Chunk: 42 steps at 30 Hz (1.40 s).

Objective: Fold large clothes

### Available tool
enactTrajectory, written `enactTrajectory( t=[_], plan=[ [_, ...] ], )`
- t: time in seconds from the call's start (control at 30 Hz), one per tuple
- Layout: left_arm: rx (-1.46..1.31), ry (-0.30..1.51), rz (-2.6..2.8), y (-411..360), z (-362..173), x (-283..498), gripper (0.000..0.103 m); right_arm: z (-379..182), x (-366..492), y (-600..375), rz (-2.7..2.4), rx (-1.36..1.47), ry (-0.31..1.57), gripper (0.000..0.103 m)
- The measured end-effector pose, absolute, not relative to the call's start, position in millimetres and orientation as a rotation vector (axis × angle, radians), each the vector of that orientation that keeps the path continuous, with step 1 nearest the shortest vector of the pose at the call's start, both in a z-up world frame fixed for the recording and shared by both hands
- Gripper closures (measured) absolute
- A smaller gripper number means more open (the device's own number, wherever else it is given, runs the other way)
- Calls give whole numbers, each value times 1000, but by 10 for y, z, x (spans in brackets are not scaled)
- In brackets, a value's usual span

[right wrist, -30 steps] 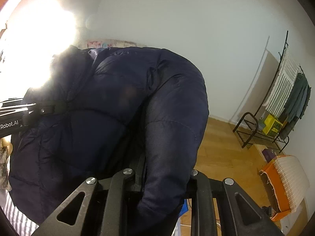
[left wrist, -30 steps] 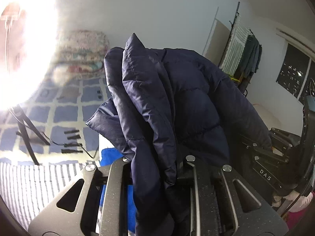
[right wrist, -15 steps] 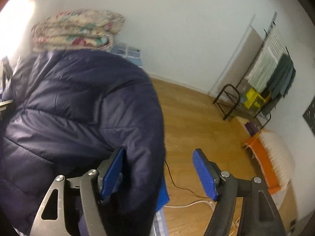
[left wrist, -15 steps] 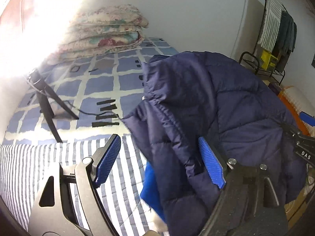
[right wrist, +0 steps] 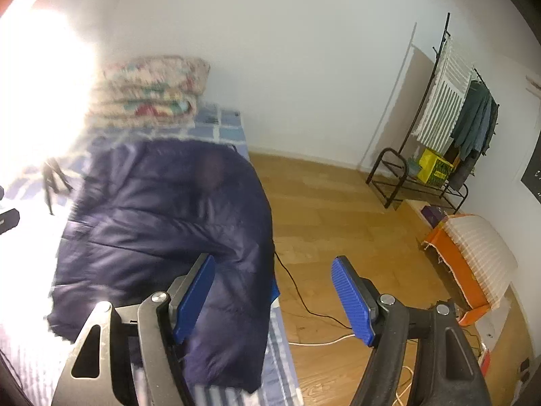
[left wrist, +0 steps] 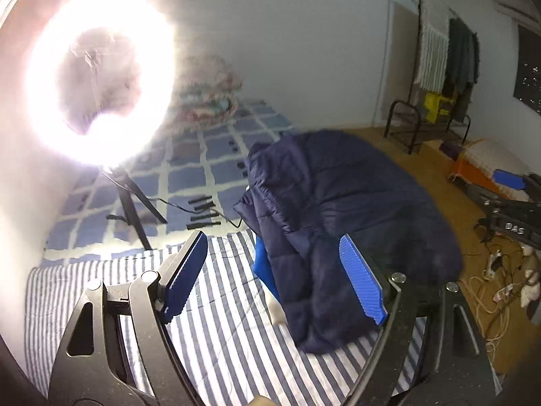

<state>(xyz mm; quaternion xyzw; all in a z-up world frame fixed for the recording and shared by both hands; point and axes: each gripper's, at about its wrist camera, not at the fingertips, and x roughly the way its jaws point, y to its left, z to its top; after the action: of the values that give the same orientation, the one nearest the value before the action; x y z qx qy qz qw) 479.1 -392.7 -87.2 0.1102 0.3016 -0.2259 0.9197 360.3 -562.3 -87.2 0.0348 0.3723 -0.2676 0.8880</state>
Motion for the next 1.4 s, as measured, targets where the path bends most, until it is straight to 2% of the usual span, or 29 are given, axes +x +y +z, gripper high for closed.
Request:
enactTrajectory(
  t=[0.33,0.6,0.87,1.03,1.13,1.27,1.4],
  plan=[
    [177,490,-499,-3146,75,3369,20,104,2723,-4759,-498,67,643,30],
    [154,411,-498,-2451,403,2300,20,549,1948,-3833,-462,28,555,27],
    [147,400,-506,-2004,260,1605,20,560,1311,-3174,-447,42,515,25],
    [157,399,-515,-1894,77,1298,19,371,1024,-2895,-442,62,504,16],
    [167,399,-516,-1857,-32,1174,13,242,901,-2783,-446,76,502,13],
    [163,410,-515,-1821,-186,1108,13,66,794,-2693,-439,118,495,12],
    [165,439,-513,-1791,-343,1111,13,-70,751,-2630,-450,152,480,6]
  ],
)
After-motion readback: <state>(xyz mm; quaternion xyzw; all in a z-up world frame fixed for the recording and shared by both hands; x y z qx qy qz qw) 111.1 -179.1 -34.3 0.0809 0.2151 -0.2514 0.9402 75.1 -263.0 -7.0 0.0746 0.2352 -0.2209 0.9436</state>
